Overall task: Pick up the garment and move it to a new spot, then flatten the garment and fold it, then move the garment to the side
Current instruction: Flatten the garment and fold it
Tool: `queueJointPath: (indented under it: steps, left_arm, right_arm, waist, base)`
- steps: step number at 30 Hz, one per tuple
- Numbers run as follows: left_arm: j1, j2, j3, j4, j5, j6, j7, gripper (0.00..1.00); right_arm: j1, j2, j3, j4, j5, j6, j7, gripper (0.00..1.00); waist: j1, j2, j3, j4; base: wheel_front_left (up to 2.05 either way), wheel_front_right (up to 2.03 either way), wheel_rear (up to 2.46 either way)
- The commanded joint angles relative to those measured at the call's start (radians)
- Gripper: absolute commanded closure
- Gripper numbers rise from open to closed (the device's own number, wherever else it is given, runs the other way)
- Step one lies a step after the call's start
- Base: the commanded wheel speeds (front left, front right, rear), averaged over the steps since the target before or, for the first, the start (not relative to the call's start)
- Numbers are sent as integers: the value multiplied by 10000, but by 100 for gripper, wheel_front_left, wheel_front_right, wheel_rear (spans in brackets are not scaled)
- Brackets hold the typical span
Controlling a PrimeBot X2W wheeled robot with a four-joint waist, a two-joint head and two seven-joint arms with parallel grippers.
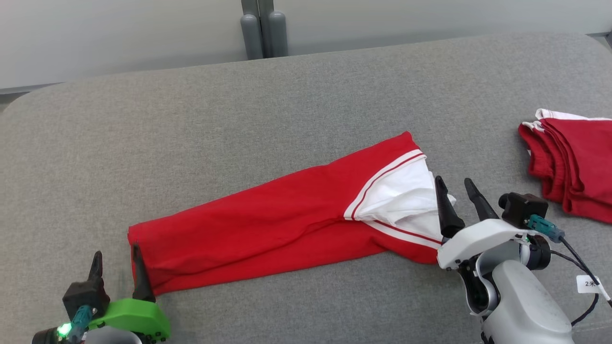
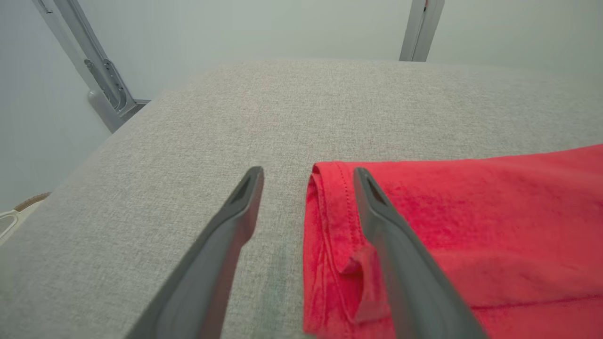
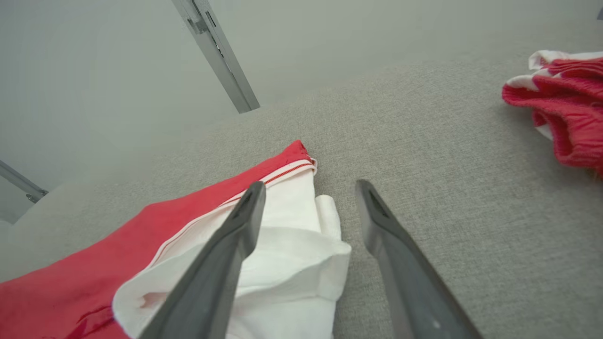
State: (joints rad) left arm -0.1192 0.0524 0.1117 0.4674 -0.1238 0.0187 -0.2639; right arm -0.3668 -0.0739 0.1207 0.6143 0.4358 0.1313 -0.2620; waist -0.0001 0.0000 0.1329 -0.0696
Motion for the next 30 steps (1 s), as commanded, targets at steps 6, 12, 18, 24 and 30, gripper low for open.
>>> queueJointPath:
  steps: [6,12,18,24,30]
  left_arm:
    - [616,6,-443,-473,-506,359,0,0]
    - [681,9,-846,-595,-753,542,0,0]
    - [435,6,-1054,-606,-849,593,0,0]
    - [272,5,-1131,-639,-818,562,0,0]
    - [173,5,-1255,-610,-895,614,0,0]
  right_arm:
    - [137,101,-314,36,-494,-12,-32,0]
    - [-130,150,-482,958,-854,-12,-31,0]
    - [-601,185,-887,2200,-1231,-12,-29,0]
    - [-990,228,-940,3638,-1134,-12,0,0]
    - [-1150,351,62,4465,33,11,138,82]
  waist:
    - [1,0,-173,413]
    - [1,0,-109,804]
    - [1,0,120,1146]
    - [1,0,319,1411]
    - [1,0,446,1582]
  base:
    - [0,0,0]
    - [0,0,0]
    - [0,0,0]
    - [0,0,0]
    - [0,0,0]
